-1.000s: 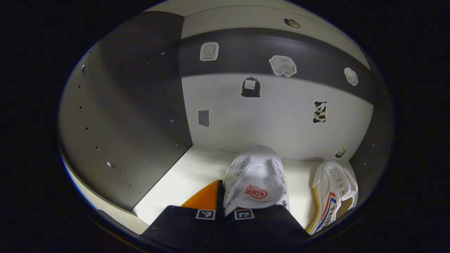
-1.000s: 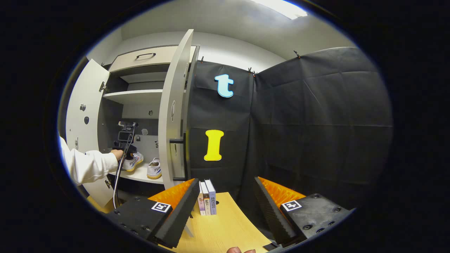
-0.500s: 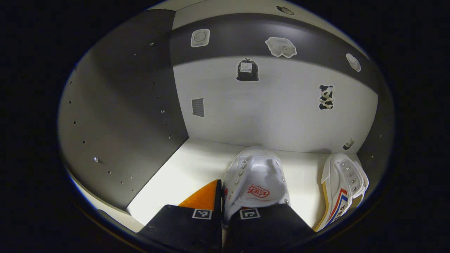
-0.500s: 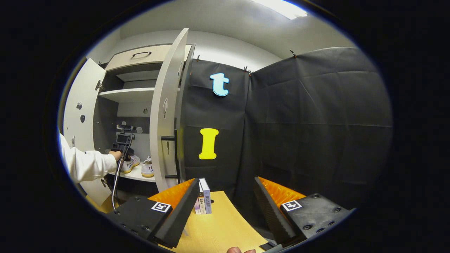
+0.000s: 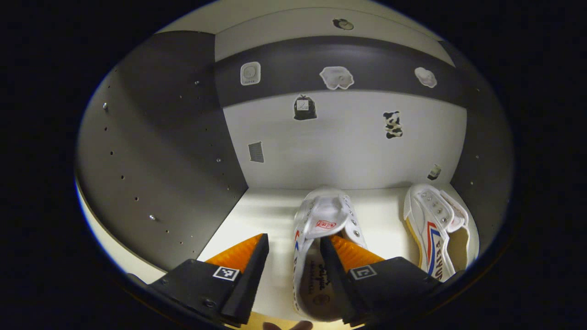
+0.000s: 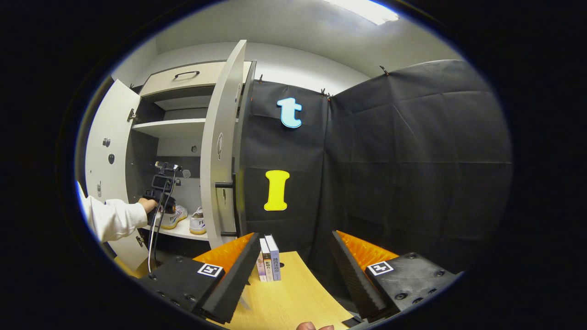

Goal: Grab one shoe with the right hand and put it into the shoe cabinet, grab the other shoe with the left hand and put it into the shoe cabinet; then close the right door with the right hand and the left door with the left hand.

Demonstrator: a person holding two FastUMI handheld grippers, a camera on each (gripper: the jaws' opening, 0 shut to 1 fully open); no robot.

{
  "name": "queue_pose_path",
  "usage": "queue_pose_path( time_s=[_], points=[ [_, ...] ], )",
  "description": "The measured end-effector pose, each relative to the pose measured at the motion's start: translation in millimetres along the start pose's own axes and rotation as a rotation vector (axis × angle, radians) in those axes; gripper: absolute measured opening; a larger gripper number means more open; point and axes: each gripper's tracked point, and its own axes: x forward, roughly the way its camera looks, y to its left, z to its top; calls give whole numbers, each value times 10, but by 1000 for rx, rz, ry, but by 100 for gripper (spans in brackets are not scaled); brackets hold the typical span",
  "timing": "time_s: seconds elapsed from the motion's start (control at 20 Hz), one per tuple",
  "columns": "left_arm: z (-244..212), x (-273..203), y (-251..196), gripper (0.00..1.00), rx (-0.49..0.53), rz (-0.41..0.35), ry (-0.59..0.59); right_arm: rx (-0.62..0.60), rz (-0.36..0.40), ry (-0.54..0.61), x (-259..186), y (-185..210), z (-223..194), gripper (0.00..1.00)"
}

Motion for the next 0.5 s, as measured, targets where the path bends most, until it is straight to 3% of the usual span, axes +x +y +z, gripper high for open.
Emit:
queue_pose_path(
  time_s=[0.2,0.5],
  points=[
    [21,-332,-1,88,22,-19,-72,13,21,13,-26,47,-19,98],
    [259,-1159,40,93,-47,-101,-223,26,50,5,-43,121,73,98]
  ],
)
